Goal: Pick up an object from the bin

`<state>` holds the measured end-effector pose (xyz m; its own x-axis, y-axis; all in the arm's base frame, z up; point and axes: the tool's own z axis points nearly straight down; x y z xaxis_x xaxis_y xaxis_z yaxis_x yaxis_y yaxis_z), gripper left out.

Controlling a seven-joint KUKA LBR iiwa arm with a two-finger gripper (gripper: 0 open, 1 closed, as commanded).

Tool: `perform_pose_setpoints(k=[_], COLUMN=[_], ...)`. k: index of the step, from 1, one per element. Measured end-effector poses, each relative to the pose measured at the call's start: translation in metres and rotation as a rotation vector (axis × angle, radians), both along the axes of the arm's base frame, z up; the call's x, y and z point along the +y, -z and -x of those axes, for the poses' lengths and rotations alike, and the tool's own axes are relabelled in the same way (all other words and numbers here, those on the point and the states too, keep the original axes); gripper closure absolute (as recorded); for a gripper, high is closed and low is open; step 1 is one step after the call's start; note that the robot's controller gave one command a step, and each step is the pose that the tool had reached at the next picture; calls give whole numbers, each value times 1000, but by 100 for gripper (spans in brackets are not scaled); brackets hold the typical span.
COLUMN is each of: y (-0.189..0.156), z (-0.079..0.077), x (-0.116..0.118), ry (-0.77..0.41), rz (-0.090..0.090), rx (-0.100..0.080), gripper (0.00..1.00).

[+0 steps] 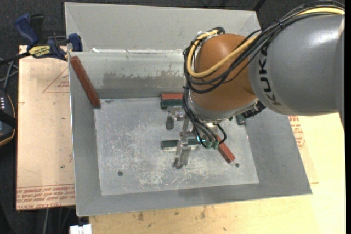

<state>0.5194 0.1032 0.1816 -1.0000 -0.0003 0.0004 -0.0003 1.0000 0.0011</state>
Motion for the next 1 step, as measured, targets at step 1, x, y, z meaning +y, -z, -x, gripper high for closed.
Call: perform_pose_setpoints(k=[1], y=[48], z=[-19], x=[-20], ry=[24], rz=[-2], rx=[-9], gripper=[0])
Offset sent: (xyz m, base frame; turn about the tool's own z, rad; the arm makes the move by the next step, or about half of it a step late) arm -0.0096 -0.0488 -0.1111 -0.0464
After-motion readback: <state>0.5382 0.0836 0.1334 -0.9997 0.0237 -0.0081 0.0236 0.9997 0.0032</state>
